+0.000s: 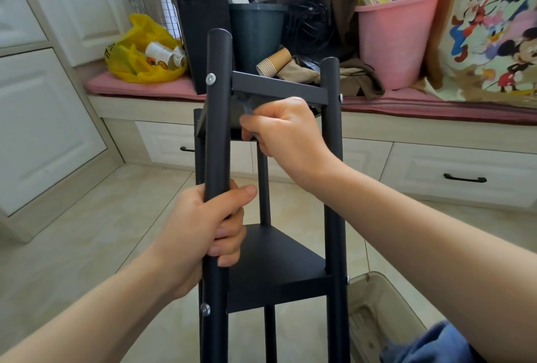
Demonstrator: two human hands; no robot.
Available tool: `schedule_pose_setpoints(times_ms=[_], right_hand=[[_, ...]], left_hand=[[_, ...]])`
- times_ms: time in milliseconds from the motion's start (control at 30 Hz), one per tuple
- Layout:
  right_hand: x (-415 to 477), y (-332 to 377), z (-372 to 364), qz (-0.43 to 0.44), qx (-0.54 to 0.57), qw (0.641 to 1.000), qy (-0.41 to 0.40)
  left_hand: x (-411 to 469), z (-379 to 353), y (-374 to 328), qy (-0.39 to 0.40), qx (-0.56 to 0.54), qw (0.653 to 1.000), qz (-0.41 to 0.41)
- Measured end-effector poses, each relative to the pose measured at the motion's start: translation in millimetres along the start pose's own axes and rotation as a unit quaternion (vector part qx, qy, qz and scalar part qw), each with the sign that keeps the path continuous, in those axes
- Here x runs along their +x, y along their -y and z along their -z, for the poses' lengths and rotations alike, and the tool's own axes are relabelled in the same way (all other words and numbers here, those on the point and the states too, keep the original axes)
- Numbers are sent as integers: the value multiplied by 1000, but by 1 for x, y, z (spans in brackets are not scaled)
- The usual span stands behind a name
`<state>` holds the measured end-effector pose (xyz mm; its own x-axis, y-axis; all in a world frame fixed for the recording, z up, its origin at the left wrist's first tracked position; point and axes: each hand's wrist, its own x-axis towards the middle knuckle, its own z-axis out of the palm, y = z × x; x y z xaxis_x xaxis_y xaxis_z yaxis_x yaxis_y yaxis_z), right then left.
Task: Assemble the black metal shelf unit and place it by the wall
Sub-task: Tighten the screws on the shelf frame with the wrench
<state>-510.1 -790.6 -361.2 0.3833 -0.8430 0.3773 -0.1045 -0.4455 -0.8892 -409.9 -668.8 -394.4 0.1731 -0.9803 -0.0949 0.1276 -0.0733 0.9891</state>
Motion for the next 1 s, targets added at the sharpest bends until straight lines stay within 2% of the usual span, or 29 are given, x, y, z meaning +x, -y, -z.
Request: schedule_pose_setpoints(times_ms=[200,433,767,1000], right_hand=[[0,2,-3,14,19,1000,-5],[-5,-1,-8,46,-8,999,-11],[1,-11,-30,77,-8,995,-63],[2,-10,-24,82,-17,996,-41]], left_hand=[[0,-1,1,-4,-1,1000,10],[-1,-2,1,11,9,1000,5],[-3,2,-1,44,19,999,17],[-3,1,-2,48,14,999,18]])
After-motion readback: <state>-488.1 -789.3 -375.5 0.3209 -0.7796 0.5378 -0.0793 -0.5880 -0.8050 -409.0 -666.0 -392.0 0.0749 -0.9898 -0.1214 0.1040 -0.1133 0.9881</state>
